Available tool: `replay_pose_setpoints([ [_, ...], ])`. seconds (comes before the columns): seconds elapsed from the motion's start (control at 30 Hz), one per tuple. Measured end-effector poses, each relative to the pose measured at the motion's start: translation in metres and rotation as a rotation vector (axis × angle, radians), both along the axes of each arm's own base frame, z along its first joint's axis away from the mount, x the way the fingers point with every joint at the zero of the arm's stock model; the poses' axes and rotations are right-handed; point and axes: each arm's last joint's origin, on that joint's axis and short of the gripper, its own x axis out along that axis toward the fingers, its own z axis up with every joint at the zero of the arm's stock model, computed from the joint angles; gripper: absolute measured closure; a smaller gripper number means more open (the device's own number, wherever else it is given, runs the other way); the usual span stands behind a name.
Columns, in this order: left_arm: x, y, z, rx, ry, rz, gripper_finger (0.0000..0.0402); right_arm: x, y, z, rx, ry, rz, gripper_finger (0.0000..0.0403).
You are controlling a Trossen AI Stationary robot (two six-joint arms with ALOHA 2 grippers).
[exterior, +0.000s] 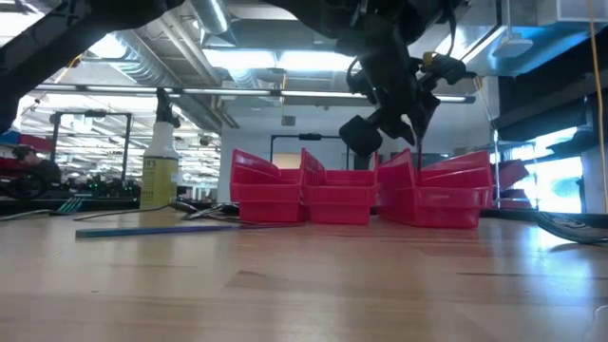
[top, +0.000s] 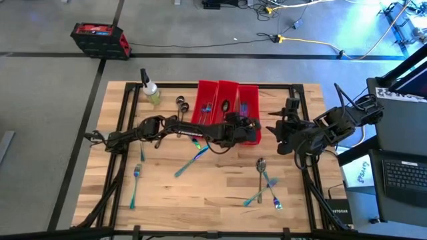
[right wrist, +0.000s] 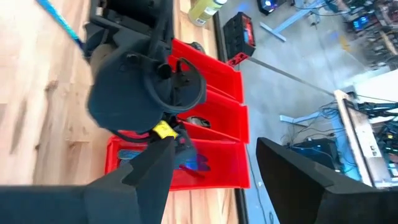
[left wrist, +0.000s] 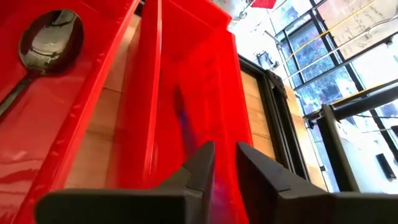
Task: Sort silverware
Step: Put the blue knife into the right red silverware bin, then put the black spoon into the middle red silverware bin
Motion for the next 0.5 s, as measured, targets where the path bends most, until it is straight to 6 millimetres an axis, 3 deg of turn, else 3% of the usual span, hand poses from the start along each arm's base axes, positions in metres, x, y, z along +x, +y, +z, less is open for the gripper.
replay_pose_setpoints([
  [0.3,0.007,0.002,0.008,0.073,0.026,-0.108,0.0285,-0.003,0.001,-0.003,0.076,0.063,0.032,0.0192],
  [0.5,0.006,-0.02,0.046,0.313,0.125,-0.256,0.0275,-0.011,0.0,-0.009,0.132,0.2,0.063,0.0192],
])
